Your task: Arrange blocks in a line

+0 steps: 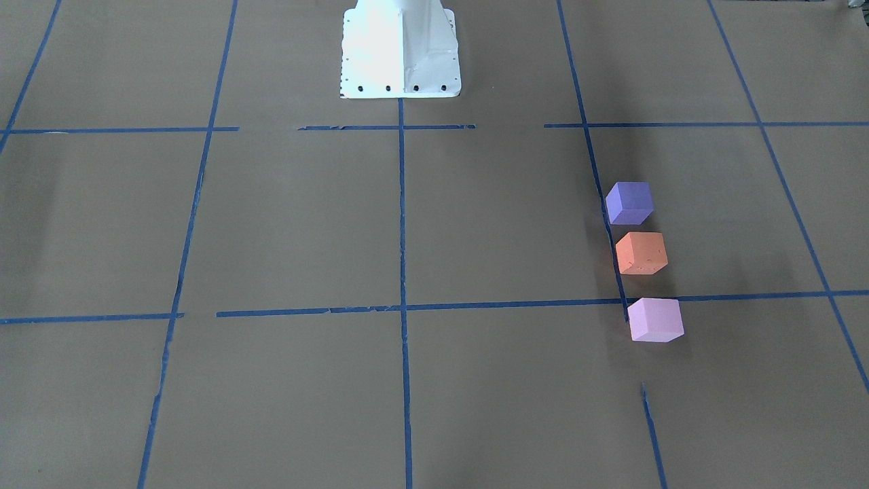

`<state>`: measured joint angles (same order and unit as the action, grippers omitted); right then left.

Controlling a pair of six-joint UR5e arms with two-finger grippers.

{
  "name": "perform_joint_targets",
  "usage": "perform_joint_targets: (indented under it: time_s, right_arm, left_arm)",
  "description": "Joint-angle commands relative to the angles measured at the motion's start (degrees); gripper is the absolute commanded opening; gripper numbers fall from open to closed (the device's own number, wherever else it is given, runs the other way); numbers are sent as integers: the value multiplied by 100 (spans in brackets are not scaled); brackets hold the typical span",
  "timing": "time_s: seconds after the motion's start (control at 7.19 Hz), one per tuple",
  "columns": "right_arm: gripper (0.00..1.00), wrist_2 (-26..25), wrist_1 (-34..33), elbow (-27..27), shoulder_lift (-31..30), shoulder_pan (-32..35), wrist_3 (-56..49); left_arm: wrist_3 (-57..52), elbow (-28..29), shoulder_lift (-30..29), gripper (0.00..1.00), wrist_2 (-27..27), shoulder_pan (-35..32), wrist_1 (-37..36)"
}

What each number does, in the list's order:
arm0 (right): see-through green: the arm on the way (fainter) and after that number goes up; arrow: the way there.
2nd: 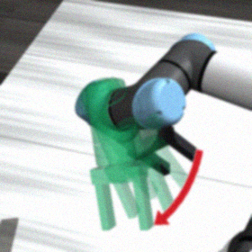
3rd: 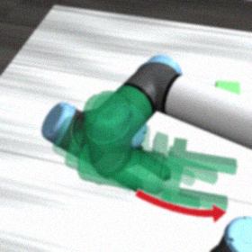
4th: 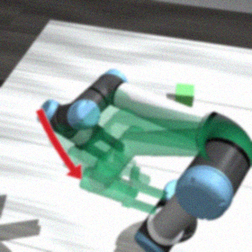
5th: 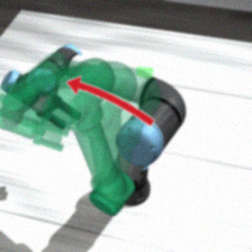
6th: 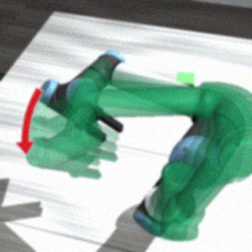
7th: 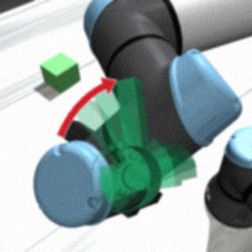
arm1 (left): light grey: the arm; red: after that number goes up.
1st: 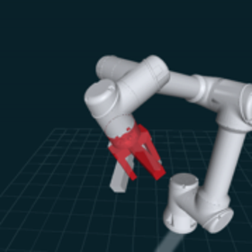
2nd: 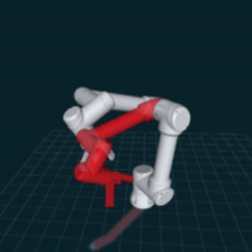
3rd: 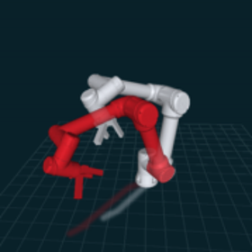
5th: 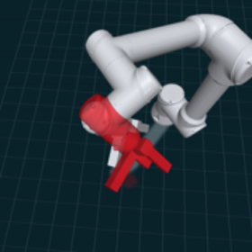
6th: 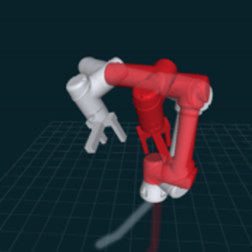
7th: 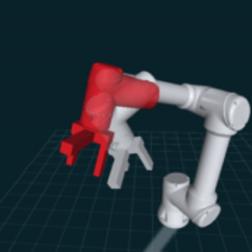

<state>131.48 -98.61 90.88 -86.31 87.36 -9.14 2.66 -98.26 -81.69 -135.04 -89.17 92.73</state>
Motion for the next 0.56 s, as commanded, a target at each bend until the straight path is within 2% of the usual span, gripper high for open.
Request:
perform_joint_targets:
  time_s: [0.0, 0.42]
  right_arm:
    - [100, 0, 0, 0, 0, 0, 0]
    - [100, 0, 0, 0, 0, 0, 0]
  left_arm:
    - [-2, -9, -31, 100, -13, -31, -1]
    - [6, -9, -101, 100, -4, -22, -1]
